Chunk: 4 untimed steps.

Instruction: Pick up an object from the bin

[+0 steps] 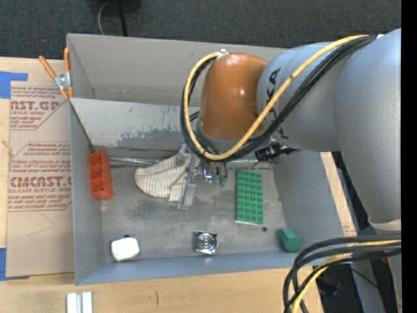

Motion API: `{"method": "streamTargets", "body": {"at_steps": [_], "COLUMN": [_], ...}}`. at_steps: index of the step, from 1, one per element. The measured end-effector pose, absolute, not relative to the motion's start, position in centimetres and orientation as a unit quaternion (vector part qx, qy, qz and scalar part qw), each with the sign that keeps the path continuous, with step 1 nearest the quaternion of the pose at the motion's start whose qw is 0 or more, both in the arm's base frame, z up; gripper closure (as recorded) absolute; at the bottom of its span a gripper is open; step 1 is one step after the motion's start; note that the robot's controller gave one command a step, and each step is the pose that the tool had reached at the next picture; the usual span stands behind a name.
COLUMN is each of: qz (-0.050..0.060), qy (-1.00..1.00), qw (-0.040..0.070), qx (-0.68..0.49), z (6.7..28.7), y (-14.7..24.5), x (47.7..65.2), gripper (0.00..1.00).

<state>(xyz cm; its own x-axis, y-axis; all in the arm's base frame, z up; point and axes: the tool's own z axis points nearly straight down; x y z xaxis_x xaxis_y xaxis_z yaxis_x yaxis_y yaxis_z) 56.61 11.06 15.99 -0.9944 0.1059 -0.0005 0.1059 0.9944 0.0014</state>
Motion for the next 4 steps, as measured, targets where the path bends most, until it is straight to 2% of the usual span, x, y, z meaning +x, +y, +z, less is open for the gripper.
{"method": "streamTargets", "body": {"at_steps": [1, 2, 3, 4], "qz": [0.002, 0.001, 0.001, 0.001], "qy": [0.994, 1.0, 1.0, 1.0], "qw": [0.0, 0.002, 0.002, -0.003], "qx": [0.111, -0.022, -0.023, -0.017], "z": [14.4, 8.4, 8.4, 12.5], "y": [12.4, 12.0, 12.0, 12.1], "x": [56.3, 59.4, 59.4, 58.9], "gripper": [0.0, 1.0, 1.0, 1.0]}}
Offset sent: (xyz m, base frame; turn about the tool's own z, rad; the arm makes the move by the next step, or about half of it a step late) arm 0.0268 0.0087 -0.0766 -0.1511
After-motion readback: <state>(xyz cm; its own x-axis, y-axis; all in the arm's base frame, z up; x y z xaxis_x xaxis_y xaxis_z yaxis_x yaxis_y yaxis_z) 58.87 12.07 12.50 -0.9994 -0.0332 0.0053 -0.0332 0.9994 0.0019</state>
